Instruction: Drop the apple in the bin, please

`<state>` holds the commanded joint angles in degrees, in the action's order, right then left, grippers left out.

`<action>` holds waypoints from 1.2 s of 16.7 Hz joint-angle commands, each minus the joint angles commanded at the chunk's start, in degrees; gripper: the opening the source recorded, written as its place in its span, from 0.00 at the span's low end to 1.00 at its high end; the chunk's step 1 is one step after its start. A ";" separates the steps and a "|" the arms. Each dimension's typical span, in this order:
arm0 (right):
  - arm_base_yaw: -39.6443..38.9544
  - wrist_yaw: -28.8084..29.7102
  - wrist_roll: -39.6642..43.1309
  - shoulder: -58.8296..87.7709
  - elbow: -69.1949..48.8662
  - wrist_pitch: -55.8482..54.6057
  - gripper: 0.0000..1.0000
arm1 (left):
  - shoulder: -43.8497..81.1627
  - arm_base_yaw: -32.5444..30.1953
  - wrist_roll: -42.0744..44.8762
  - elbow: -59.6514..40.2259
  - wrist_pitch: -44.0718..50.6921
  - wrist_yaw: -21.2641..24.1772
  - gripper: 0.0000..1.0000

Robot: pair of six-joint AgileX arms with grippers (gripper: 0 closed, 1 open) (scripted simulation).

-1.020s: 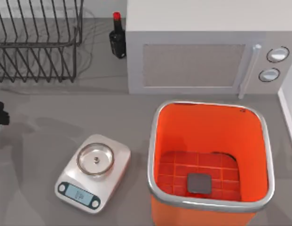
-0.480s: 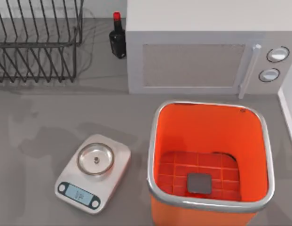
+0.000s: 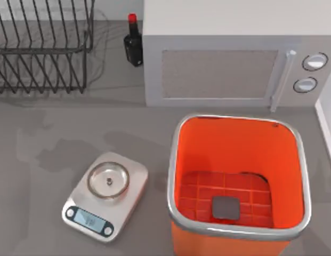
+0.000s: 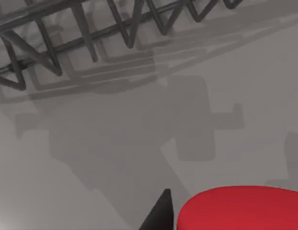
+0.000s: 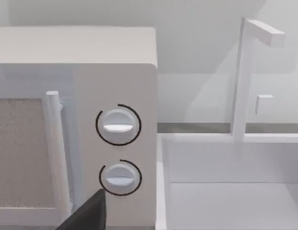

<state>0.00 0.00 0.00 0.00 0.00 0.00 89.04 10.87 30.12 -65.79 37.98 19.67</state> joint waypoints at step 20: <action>0.00 0.00 0.00 0.00 0.00 0.00 1.00 | 33.43 -71.47 3.03 -52.72 43.72 -22.09 0.00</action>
<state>0.00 0.00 0.00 0.00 0.00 0.00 122.47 -60.61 33.15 -118.51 81.70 -2.42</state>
